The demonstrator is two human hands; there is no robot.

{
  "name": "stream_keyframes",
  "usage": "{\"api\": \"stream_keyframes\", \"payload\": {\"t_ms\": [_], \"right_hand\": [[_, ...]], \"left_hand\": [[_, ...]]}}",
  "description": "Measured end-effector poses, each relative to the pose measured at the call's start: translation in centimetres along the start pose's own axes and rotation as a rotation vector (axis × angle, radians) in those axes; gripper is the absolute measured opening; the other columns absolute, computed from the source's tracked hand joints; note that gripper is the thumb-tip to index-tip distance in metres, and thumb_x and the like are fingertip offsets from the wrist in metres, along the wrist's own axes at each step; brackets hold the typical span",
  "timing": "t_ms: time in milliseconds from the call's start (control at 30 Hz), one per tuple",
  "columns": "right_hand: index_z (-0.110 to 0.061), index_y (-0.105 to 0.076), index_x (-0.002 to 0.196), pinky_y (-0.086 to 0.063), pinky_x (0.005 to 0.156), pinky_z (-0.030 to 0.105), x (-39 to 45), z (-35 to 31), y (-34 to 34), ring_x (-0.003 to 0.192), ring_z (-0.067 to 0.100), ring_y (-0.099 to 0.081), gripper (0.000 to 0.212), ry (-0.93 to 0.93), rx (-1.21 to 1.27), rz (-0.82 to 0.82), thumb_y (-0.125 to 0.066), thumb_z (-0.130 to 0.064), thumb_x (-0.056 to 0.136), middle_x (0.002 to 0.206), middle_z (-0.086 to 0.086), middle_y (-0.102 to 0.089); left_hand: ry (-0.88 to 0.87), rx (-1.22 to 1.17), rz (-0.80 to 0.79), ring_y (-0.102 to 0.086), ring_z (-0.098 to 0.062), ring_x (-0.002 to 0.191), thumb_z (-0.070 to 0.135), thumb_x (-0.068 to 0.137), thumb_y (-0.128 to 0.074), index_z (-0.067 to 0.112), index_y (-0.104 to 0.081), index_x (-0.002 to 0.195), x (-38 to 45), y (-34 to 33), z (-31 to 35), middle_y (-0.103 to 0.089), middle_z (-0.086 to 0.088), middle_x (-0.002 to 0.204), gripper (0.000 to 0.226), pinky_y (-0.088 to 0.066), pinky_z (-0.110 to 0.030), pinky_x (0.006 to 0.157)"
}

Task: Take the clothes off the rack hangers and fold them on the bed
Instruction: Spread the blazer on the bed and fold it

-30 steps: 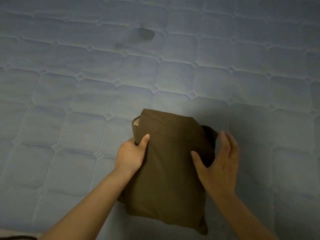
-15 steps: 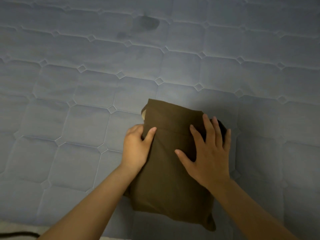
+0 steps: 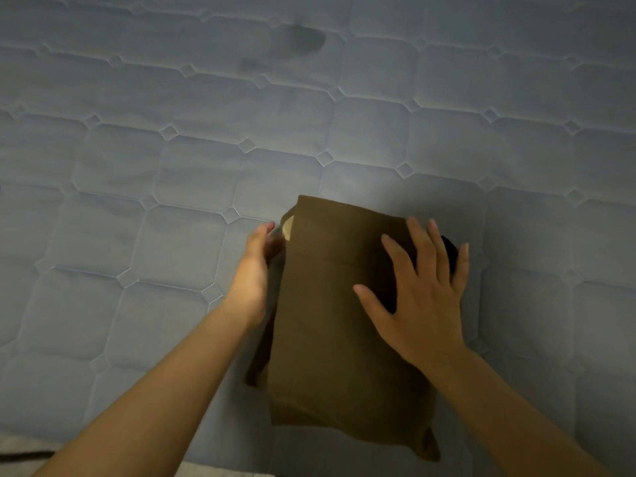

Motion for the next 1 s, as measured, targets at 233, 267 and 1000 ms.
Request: {"api": "stream_keyframes", "payload": {"t_ms": [233,267,1000], "right_hand": [[-0.017,-0.061,0.118,-0.05,0.077,0.034,4.3,-5.2,1.8,0.098,0.022,-0.063,0.049,0.507,0.142,-0.066,-0.063,-0.002,0.071,0.115,0.002,-0.066],[-0.018,-0.064,0.114,-0.043,0.068,0.028,4.9,-5.8,1.9,0.088,0.02,-0.062,0.05,0.588,0.121,-0.127,-0.065,-0.001,0.067,0.109,0.0,-0.068],[-0.025,-0.064,0.103,-0.032,0.078,0.025,11.2,-12.0,1.6,0.095,0.013,-0.05,0.022,0.682,-0.017,-0.306,-0.048,-0.036,0.094,0.103,-0.004,-0.061]], "left_hand": [[-0.041,0.377,-0.225,-0.062,-0.018,0.078,0.019,0.087,-0.062,0.01,-0.066,0.1,1.7,2.5,2.7,-0.068,-0.007,0.086,0.016,-0.049,-0.024,0.066],[-0.029,0.418,-0.269,-0.063,-0.018,0.077,0.021,0.086,-0.064,0.011,-0.067,0.098,1.6,2.8,3.1,-0.068,-0.007,0.086,0.016,-0.049,-0.024,0.066],[0.179,0.124,-0.507,-0.066,-0.014,0.074,0.012,0.098,-0.042,0.009,-0.059,0.109,-0.9,5.5,2.5,-0.069,-0.007,0.086,0.021,-0.057,-0.023,0.073]]}}
Point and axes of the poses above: each hand's wrist, its own x-axis towards the middle knuckle, its own y-axis out of the back of the hand, z = x × y, the point moved 1 cm from there along x, towards the middle knuckle
